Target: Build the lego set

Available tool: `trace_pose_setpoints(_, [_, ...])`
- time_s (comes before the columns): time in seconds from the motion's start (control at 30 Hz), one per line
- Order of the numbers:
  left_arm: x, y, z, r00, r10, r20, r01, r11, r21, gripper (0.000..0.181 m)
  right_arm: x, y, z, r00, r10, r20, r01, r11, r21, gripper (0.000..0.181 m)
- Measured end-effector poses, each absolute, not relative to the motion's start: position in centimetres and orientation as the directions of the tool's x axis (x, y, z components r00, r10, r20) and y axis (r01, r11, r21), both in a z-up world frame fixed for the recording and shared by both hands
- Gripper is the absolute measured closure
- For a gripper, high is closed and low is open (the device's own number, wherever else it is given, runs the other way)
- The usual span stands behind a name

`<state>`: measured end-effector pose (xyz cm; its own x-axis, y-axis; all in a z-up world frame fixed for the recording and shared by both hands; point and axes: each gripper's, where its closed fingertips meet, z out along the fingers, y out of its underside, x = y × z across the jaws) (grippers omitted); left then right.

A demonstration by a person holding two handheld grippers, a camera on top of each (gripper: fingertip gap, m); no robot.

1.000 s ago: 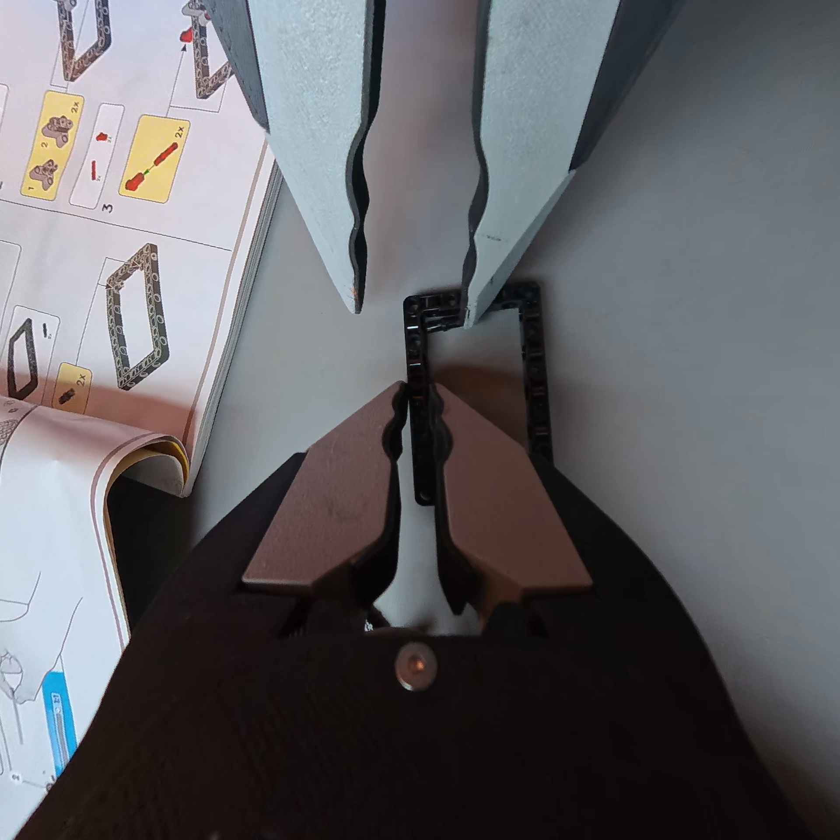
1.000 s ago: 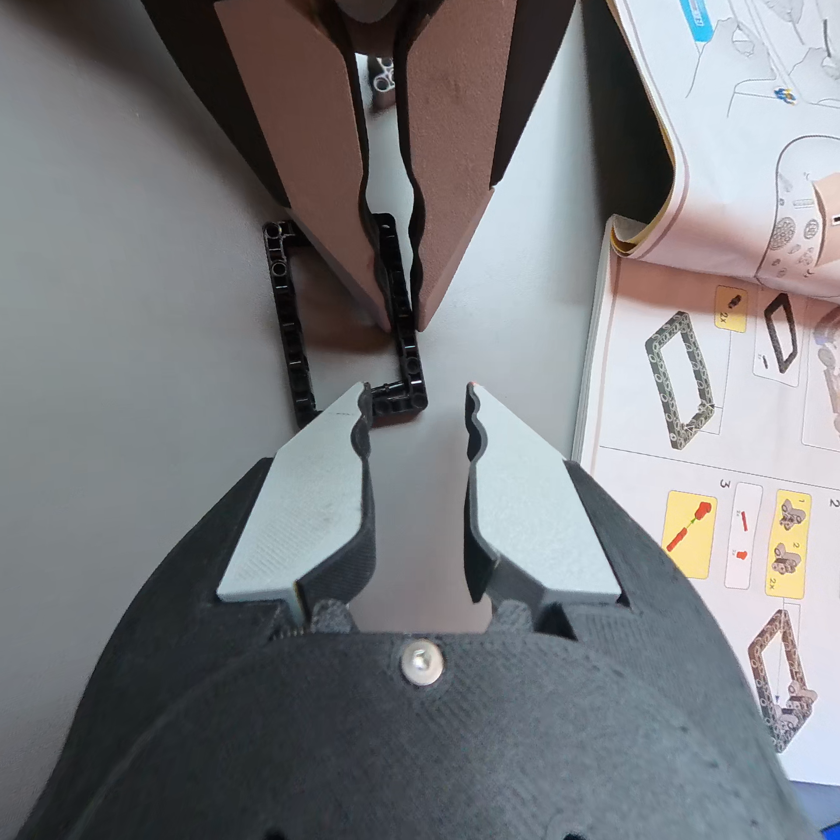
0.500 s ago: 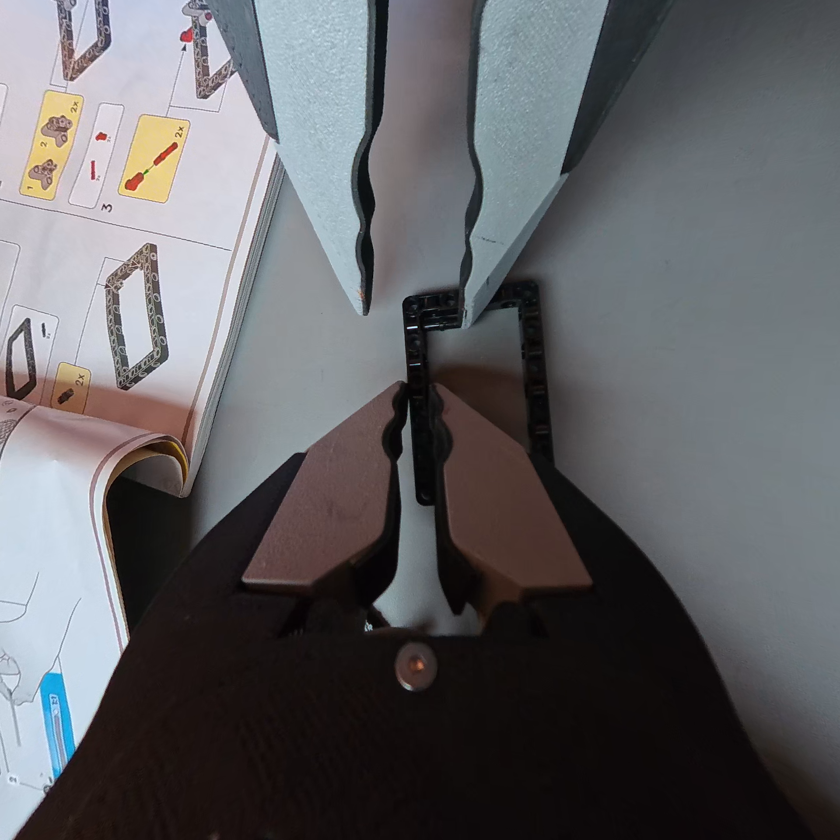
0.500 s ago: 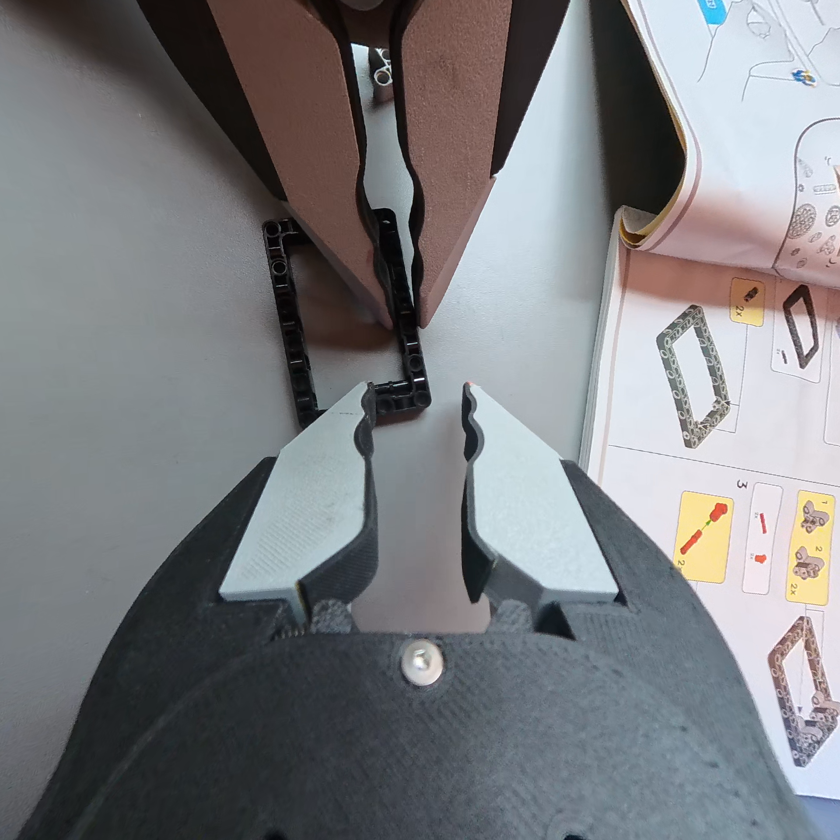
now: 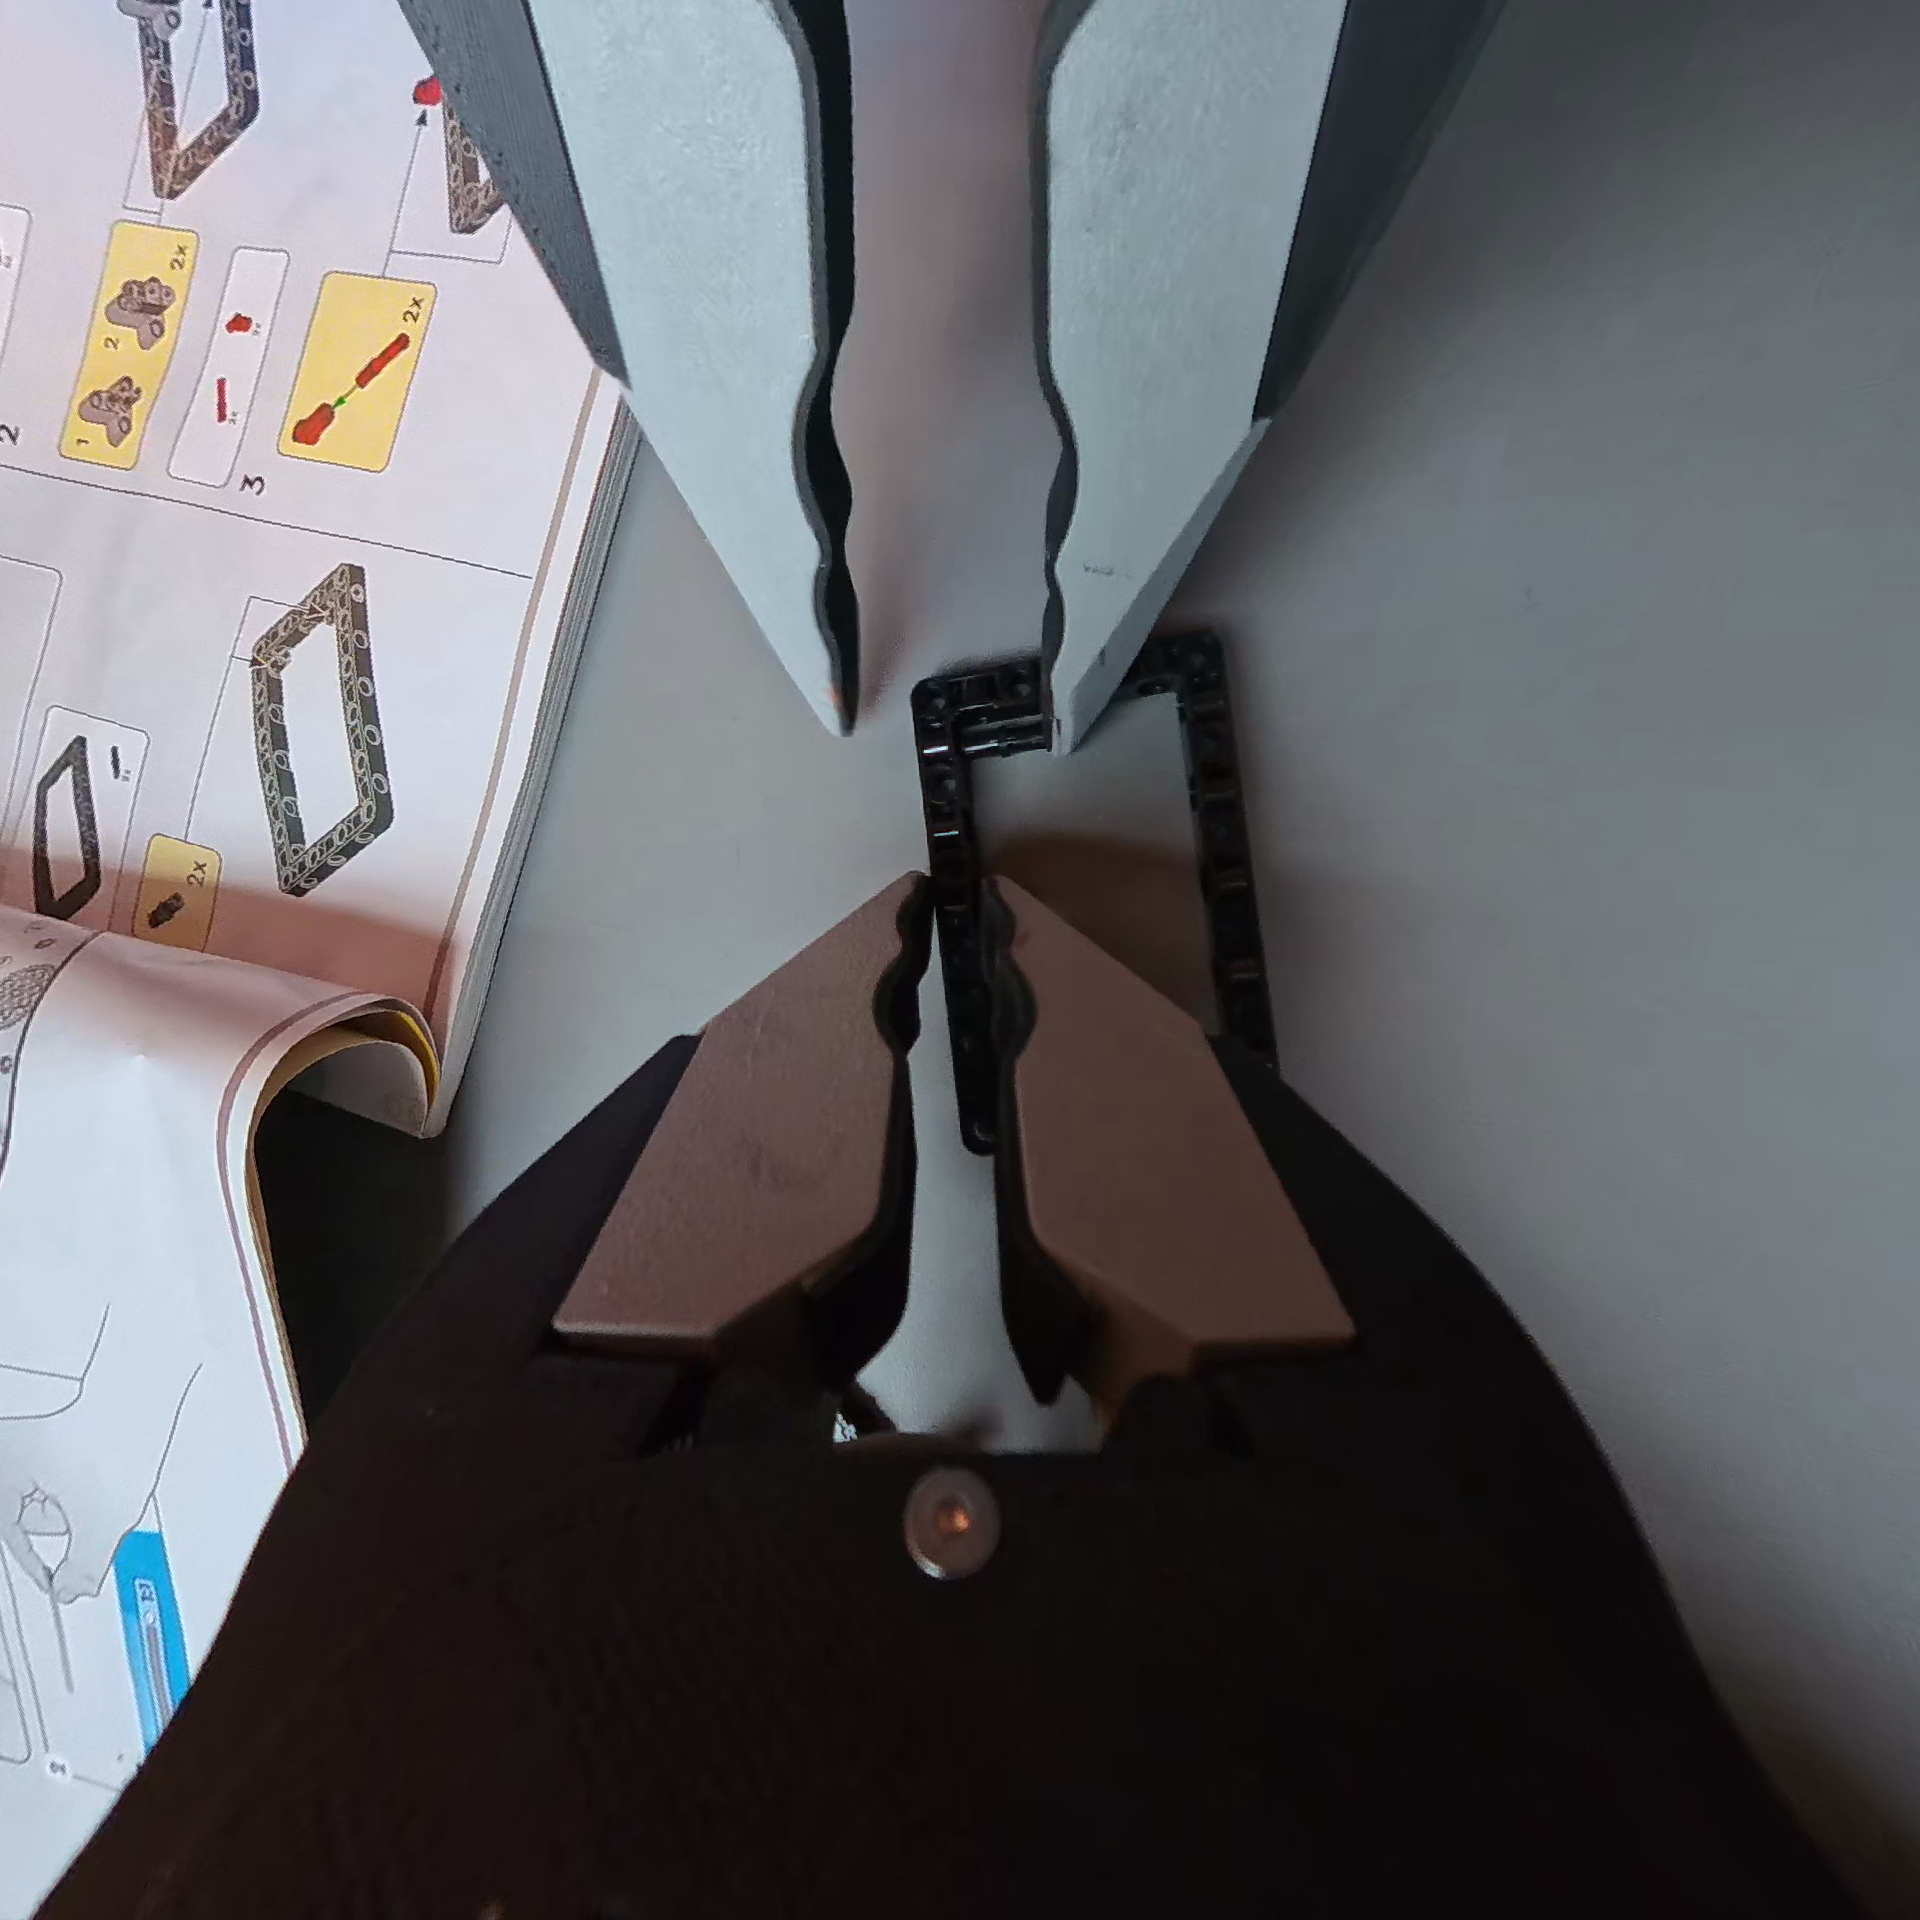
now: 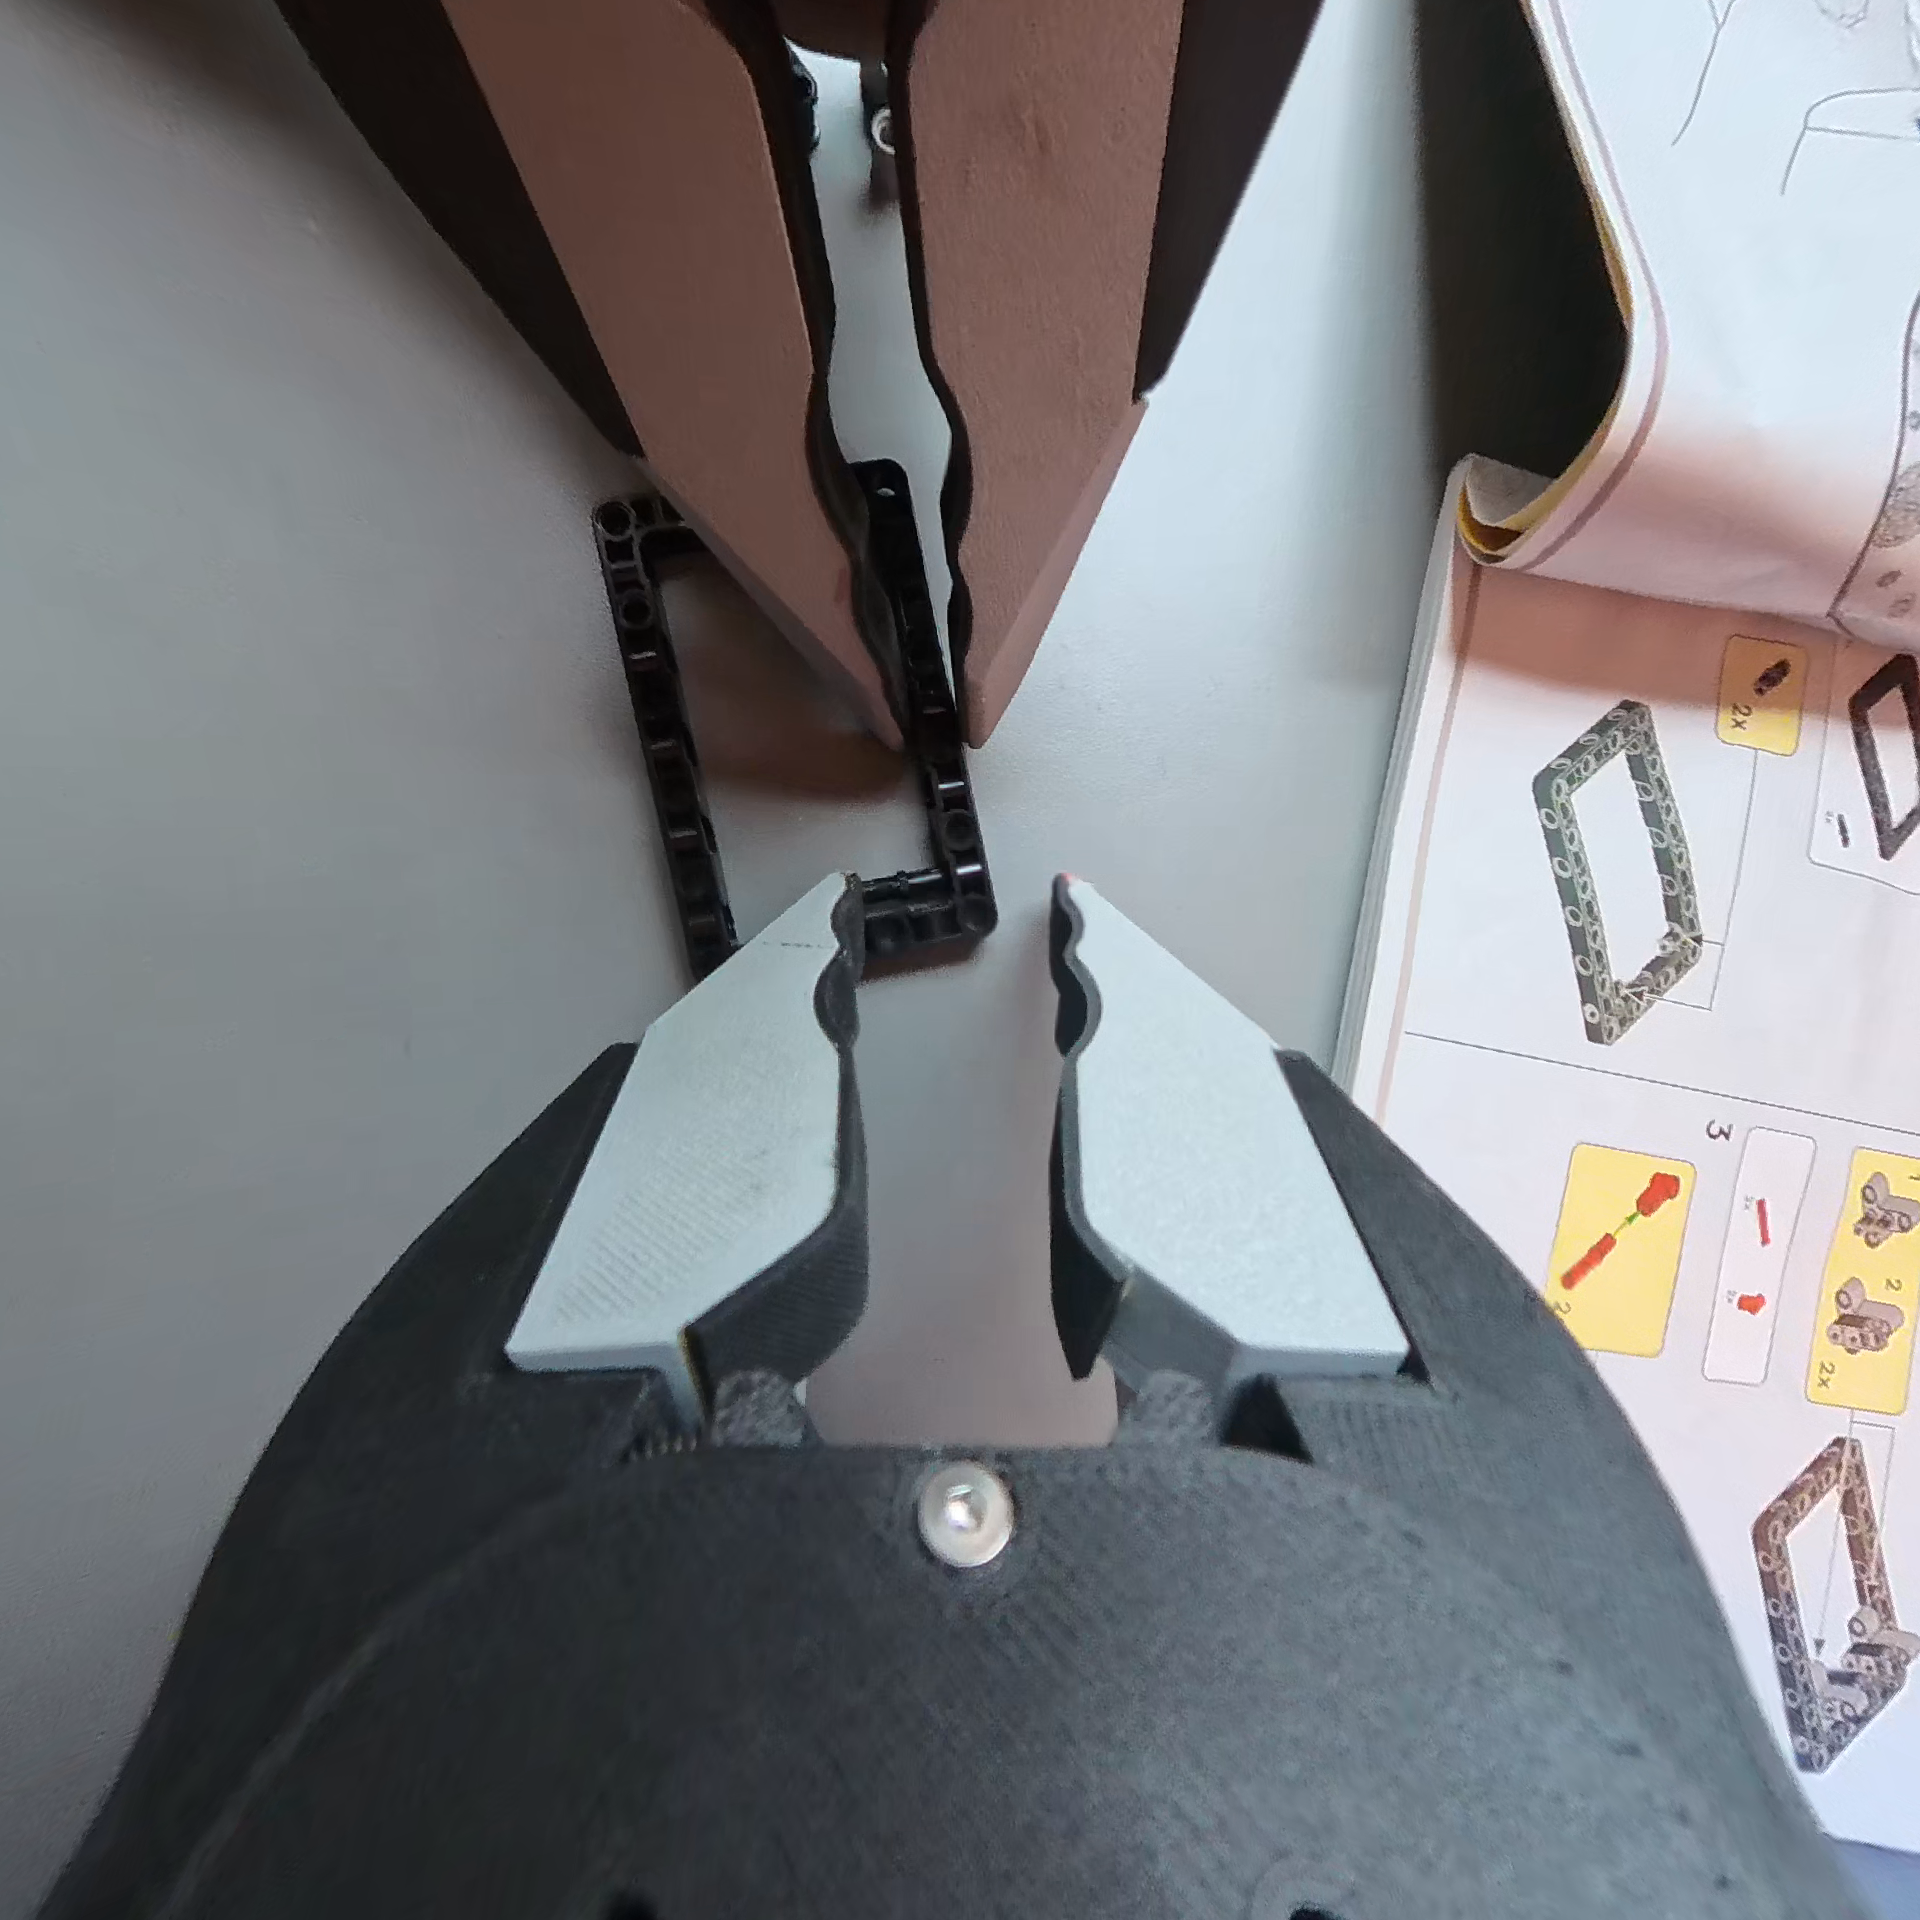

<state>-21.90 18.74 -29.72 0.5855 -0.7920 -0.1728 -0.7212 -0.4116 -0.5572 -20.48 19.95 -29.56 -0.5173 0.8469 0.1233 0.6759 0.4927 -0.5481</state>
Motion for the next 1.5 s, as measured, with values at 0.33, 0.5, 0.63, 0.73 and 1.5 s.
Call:
trace_pose_setpoints(0.33, [-21.90, 18.70, -29.73, 0.587, -0.792, -0.167, -0.718, -0.413, -0.560, 0.175, -20.42, 19.88, -29.55, -0.519, 0.844, 0.134, 0.674, 0.501, -0.543, 0.149])
trace_pose_setpoints(0.5, [-21.90, 18.70, -29.72, 0.586, -0.792, -0.168, -0.718, -0.412, -0.561, 0.174, -20.44, 19.96, -29.40, -0.516, 0.848, 0.120, 0.675, 0.488, -0.553, 0.146])
trace_pose_setpoints(0.63, [-21.92, 18.70, -29.72, 0.587, -0.792, -0.168, -0.718, -0.413, -0.561, 0.175, -20.52, 20.04, -28.85, -0.511, 0.851, 0.121, 0.666, 0.481, -0.571, 0.146])
trace_pose_setpoints(0.73, [-21.92, 18.71, -29.73, 0.587, -0.792, -0.169, -0.718, -0.412, -0.560, 0.175, -20.51, 20.15, -28.84, -0.509, 0.852, 0.125, 0.667, 0.482, -0.568, 0.146])
trace_pose_setpoints(1.5, [-21.64, 18.85, -29.60, 0.603, -0.786, -0.139, -0.691, -0.427, -0.583, 0.160, -20.59, 20.62, -28.98, -0.501, 0.856, 0.129, 0.661, 0.475, -0.581, 0.147])
